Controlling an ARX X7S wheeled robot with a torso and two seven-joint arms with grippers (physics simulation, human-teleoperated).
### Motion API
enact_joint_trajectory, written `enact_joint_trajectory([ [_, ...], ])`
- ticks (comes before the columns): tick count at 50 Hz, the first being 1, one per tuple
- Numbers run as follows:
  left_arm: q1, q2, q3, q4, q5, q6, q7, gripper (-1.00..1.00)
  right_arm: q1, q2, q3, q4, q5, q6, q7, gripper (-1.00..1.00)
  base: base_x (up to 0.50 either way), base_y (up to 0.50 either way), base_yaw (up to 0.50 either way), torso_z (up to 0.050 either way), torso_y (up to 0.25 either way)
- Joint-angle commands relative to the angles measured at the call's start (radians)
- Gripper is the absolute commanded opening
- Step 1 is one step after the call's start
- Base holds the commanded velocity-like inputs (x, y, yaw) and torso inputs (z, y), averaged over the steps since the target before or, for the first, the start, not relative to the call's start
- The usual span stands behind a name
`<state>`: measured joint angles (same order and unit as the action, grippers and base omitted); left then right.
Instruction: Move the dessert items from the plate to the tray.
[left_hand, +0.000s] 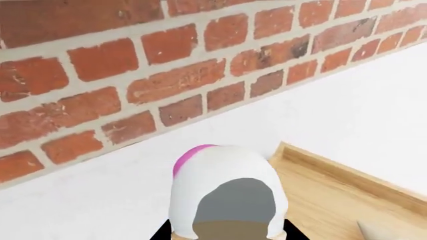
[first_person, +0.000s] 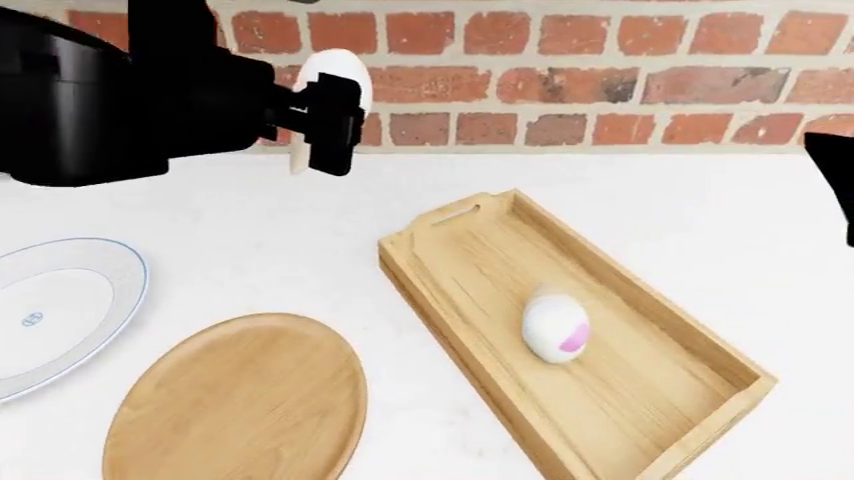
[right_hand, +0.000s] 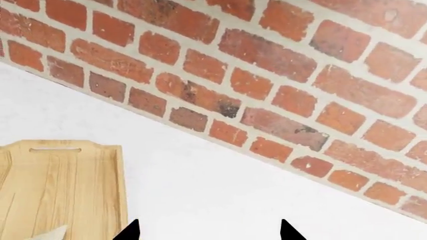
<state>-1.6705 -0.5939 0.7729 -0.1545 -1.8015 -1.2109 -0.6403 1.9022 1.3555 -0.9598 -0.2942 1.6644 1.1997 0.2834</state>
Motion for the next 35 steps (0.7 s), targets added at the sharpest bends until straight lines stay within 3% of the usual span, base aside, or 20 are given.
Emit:
enact_joint_trajectory([
  [1,-0.005,0.152,0.084,-0.142,0.191,0.043,0.194,-1.0,-0.024,0.009,-0.001,-0.007,0.001,-0.027,-0.002,1.0,0.0,0.0,0.0,0.0,0.0],
  [17,-0.016,0.332,0.243,-0.404,0.404,0.117,0.472,-1.0,-0.048,0.011,-0.001,-0.01,-0.011,-0.052,-0.012,1.0,0.0,0.0,0.0,0.0,0.001],
  [35,0.006,0.393,0.298,-0.425,0.43,0.117,0.559,-1.0,-0.069,0.017,0.0,-0.012,-0.017,-0.073,-0.018,1.0,0.0,0.0,0.0,0.0,0.0],
])
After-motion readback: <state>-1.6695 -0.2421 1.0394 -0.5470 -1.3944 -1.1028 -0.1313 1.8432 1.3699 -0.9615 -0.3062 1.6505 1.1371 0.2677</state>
